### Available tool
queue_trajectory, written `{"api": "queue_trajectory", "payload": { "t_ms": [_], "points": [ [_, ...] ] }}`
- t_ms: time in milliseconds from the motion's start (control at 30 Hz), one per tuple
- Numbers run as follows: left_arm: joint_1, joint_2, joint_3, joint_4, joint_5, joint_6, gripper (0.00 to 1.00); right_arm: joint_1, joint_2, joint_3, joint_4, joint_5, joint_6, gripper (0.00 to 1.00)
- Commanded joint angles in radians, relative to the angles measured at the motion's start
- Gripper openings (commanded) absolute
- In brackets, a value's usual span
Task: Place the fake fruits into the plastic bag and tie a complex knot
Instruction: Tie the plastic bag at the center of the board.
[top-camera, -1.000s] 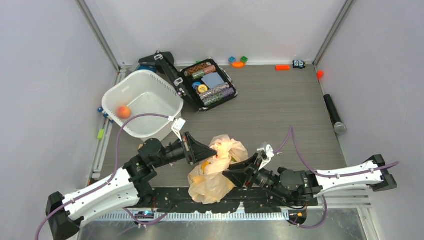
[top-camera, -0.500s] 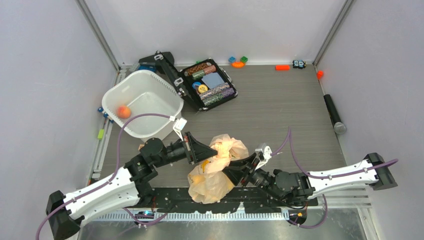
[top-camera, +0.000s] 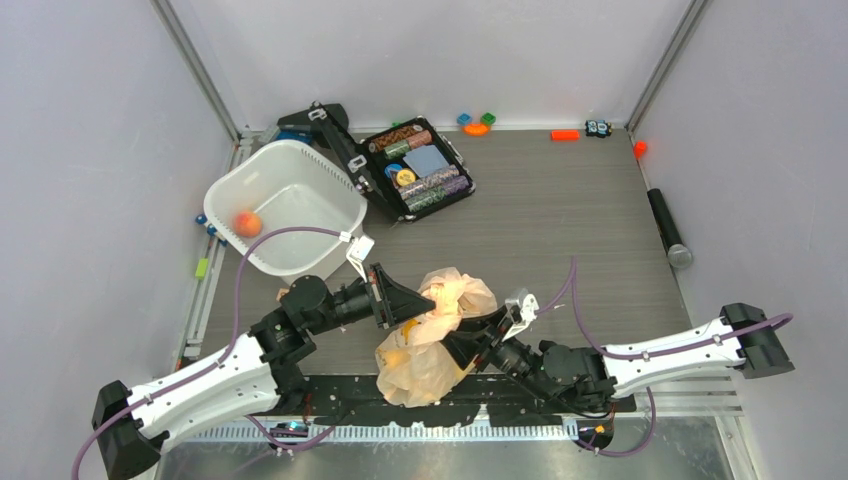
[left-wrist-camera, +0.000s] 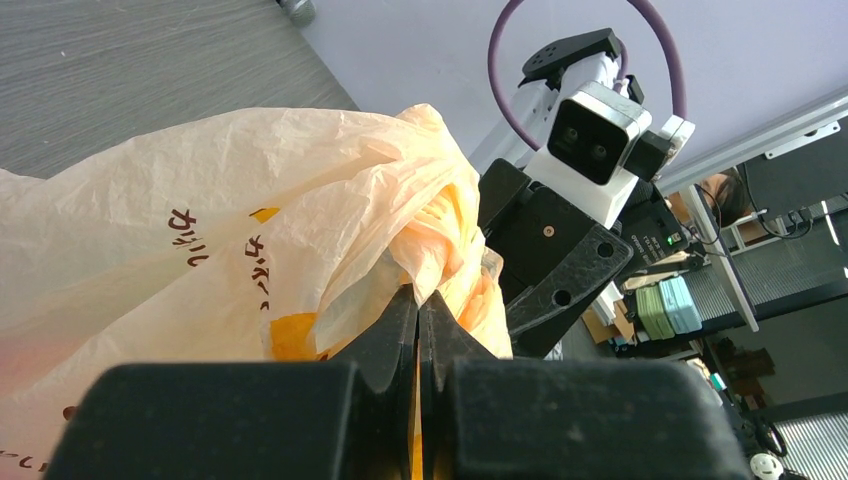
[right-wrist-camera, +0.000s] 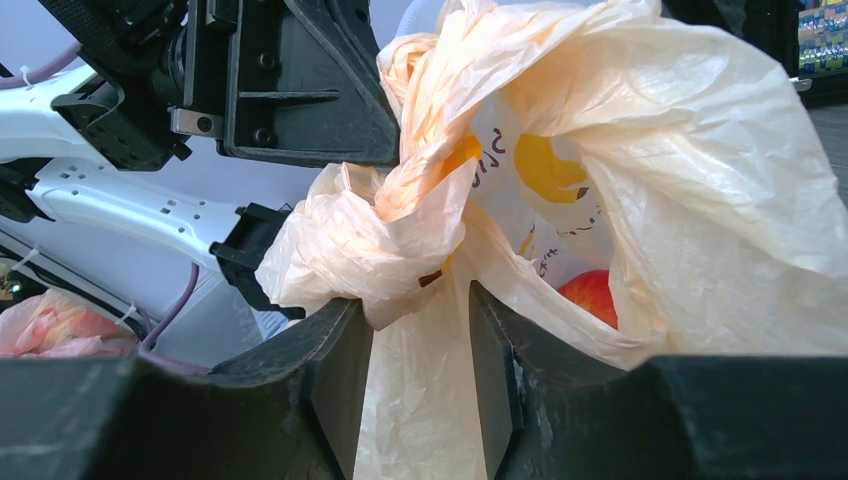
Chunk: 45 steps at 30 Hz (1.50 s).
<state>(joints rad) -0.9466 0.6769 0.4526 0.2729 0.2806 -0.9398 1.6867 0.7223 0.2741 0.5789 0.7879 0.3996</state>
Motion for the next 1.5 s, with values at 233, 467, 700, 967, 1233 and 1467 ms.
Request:
{"api": "queue_trajectory", "payload": {
  "t_ms": [233, 467, 700, 967, 1233, 1467],
  "points": [
    [0.005, 0.002, 0.03, 0.058, 0.019, -0.002, 0.0, 0.005, 0.066, 0.019, 0.122, 0.077, -0.028, 0.18],
    [0.005, -0.054, 0.081, -0.092, -0.1, 0.066, 0.0, 0.005, 0.002, 0.037, -0.058, 0.138, 0.075, 0.05],
    [0.005, -0.083, 0.119, -0.162, -0.248, 0.101, 0.0, 0.005, -0.102, 0.085, -0.476, 0.214, 0.287, 0.05],
    [0.005, -0.068, 0.152, -0.221, -0.359, 0.141, 0.0, 0.005, -0.091, 0.165, -0.791, 0.289, 0.401, 0.05],
    [0.005, -0.055, 0.155, -0.283, -0.49, 0.146, 0.0, 0.005, 0.059, 0.36, -1.196, 0.379, 0.589, 0.05],
    [0.007, -0.011, 0.234, -0.401, -0.589, 0.219, 0.0, -0.068, 0.149, 0.476, -1.449, 0.353, 0.63, 0.05]
  ]
}}
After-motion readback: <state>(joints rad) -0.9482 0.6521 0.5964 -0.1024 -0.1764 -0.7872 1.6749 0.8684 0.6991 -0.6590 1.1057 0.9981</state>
